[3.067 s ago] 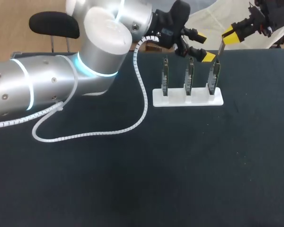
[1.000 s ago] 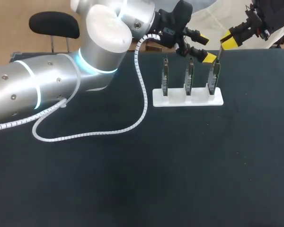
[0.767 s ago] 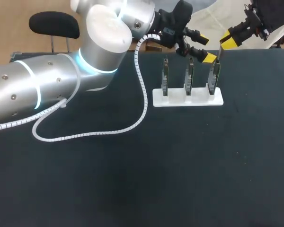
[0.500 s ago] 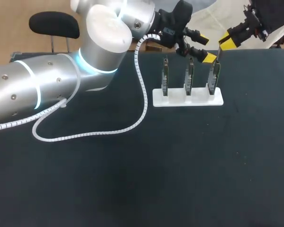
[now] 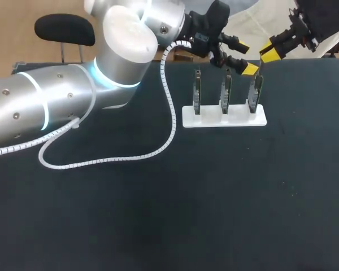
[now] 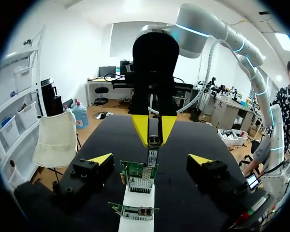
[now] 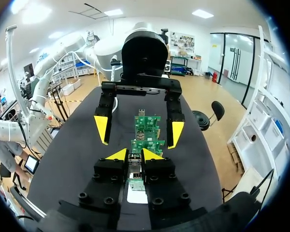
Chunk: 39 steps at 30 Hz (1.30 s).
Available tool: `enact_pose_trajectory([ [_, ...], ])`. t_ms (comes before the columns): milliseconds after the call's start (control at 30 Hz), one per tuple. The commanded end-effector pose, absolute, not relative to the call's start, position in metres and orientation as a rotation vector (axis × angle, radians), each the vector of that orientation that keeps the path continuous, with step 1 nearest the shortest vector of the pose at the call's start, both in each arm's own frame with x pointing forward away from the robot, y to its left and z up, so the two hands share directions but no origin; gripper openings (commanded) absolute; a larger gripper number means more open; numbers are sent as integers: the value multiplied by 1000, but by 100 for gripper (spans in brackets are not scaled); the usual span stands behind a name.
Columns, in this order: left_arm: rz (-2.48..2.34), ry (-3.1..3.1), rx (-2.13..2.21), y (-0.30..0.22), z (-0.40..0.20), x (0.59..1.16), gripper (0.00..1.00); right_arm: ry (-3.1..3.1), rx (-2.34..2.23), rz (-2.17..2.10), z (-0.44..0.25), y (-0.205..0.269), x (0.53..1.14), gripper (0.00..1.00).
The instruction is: Pick up the optical module with the left hand, and insert it into the network port with the right hand.
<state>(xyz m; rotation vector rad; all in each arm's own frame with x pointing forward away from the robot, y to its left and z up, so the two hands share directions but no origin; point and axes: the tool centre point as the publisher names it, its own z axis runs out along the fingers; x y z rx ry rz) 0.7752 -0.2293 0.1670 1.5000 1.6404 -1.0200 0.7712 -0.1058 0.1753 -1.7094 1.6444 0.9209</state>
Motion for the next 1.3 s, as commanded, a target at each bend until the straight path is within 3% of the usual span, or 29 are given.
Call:
enact_pose_trajectory([
  [33, -1023, 1639, 1506, -230, 167, 778, 100, 1646, -1708, 899, 177, -106, 769, 0],
  [1300, -1023, 1639, 1506, -230, 167, 778, 100, 1651, -1697, 884, 174, -107, 774, 0],
])
